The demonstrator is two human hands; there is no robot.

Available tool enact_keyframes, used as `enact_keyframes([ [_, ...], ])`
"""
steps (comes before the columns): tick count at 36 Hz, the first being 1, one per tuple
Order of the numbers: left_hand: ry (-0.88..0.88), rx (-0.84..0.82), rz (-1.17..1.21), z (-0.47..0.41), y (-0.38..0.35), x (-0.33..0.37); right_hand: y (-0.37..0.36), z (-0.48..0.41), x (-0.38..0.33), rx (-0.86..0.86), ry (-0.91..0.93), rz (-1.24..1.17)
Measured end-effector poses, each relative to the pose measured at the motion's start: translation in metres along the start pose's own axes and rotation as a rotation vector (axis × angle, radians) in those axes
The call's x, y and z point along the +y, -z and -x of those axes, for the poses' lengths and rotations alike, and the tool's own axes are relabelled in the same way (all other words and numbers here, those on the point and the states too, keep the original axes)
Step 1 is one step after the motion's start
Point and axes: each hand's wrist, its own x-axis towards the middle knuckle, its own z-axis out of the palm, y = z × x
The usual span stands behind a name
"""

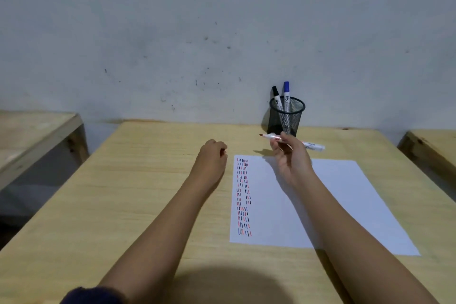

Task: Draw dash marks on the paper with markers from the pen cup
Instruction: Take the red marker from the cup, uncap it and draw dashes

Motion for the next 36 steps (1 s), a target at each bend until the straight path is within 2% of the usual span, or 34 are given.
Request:
enact_keyframes([
  [3,0.058,0.058,0.172,-0.002,0.002,0.004,-0.001,0.005,-0.009,-0.043,-0.012,0.059],
  [6,0.204,0.125,0.689,0.004,0.006,0.022,-0.002,0.009,-0.016,-0.073,-0.008,0.104],
  [8,0.238,0.100,0.940,0.007,0.007,0.033,-0.004,0.011,-0.019,-0.089,0.007,0.149],
  [14,0.260,-0.015,1.218,0.009,0.006,0.054,-0.014,0.019,-0.025,-0.164,0.063,0.222],
  [22,0.206,-0.059,1.318,0.012,0.003,0.068,-0.016,0.025,-0.032,-0.196,0.093,0.282],
  [30,0.068,-0.103,1.106,0.014,0.003,0.073,-0.015,0.033,-0.035,-0.268,0.134,0.373],
  [36,-0.035,-0.103,0.961,0.011,0.007,0.077,-0.012,0.036,-0.035,-0.319,0.183,0.343],
])
